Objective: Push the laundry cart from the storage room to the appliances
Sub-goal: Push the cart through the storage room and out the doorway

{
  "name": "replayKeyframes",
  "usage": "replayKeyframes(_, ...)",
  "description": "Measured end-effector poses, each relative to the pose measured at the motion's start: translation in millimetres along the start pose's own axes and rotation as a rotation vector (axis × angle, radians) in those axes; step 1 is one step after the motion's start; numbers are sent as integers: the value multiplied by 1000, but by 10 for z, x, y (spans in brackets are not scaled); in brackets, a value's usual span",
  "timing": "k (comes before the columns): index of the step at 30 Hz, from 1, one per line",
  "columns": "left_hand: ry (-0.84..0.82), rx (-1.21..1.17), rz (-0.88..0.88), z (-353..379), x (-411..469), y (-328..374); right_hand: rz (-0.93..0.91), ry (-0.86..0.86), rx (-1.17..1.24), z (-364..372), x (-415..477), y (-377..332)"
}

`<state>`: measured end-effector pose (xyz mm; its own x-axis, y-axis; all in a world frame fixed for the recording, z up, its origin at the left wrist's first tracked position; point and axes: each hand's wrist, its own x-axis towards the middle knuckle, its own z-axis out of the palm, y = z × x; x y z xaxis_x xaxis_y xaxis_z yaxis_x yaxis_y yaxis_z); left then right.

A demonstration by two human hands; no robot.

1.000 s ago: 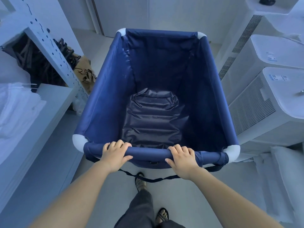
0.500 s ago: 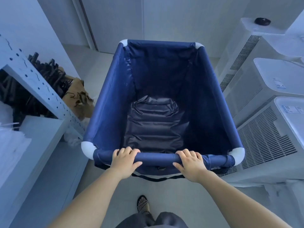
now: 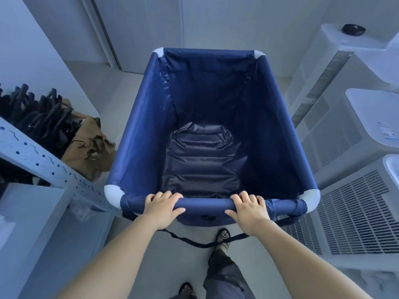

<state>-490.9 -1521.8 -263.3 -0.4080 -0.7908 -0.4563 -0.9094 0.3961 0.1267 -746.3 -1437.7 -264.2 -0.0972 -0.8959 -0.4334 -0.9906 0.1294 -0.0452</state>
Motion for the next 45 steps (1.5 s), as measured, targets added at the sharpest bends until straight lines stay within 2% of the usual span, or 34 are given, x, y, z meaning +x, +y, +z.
replayKeyframes(13, 54, -4, -89, -720, 1327, -20, -97, -85, -72, -768, 1487, 406)
replayKeyframes(24, 27, -65, -159, -1143, 2135, -14, -159, -54, -98, -1173, 2461, 676)
replayKeyframes(36, -7, -109, -159, -1839, 3417, -329, -200, -12, -105, -1865, 3833, 837)
replayKeyframes(41, -26, -104, -170, -2182, 4023, -517, -205, -82, -107, -2286, 4527, 878)
replayKeyframes(45, -27, -85, -184, -2419, 4434, -648, -189, -67, -96, -2483, 4949, 860)
